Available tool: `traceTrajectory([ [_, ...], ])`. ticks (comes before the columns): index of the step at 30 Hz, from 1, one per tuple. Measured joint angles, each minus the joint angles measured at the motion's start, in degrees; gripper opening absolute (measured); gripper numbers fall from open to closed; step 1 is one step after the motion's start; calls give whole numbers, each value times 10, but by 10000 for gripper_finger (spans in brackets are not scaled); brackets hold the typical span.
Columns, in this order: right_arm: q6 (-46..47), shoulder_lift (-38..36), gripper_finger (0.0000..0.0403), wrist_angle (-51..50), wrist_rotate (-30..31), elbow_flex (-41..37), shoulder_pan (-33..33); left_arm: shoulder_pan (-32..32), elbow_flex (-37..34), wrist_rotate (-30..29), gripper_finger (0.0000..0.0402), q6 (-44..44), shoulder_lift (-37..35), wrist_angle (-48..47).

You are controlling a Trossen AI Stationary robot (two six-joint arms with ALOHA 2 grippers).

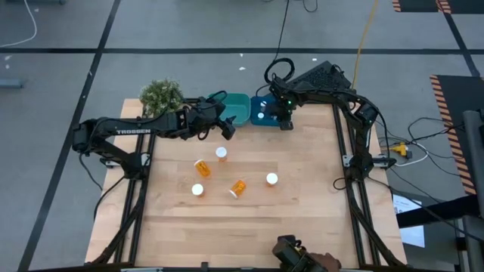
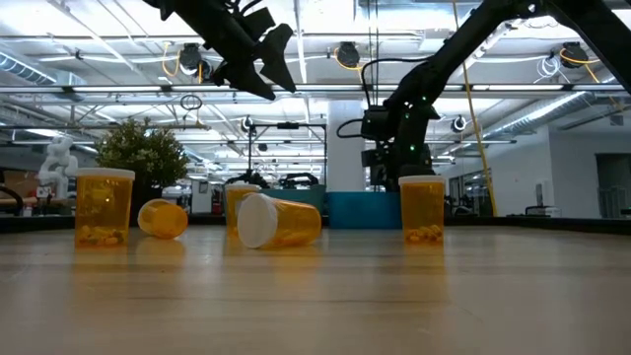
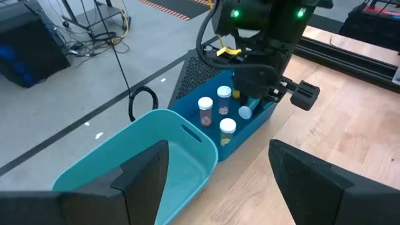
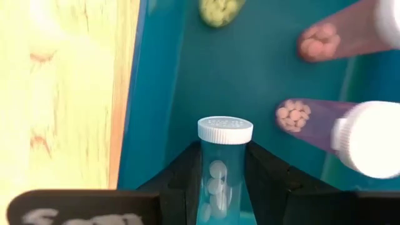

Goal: Pick and place medicine bottles into bin by pill shape (circle, oval)
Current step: Adjust the small blue tablet bottle in the blue bin

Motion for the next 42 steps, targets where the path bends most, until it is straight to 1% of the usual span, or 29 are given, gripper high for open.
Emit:
traceTrajectory([
  [12, 70, -58, 96, 47, -2, 1, 0, 0, 0, 4, 280, -1, 0, 4],
  [17, 159, -106, 96, 64, -6, 1, 0, 0, 0, 30, 280, -2, 0, 19],
  [25, 316, -187, 96, 74, -124, 2, 0, 0, 0, 66, 280, -22, 0, 72],
  [29, 390, -223, 96, 87, -185, -10, 0, 5, 0, 96, 280, -43, 0, 102],
  [31, 433, -244, 96, 126, -225, -34, 1, 10, 0, 116, 280, -52, 0, 117],
  [34, 512, -281, 96, 222, -269, -90, 9, 16, 0, 135, 280, -62, 0, 137],
  [38, 617, -331, 96, 410, -290, -183, 25, 26, 0, 172, 280, -64, 0, 175],
  [42, 734, -363, 96, 617, -289, -271, 40, 32, 1, 219, 280, -78, 9, 210],
])
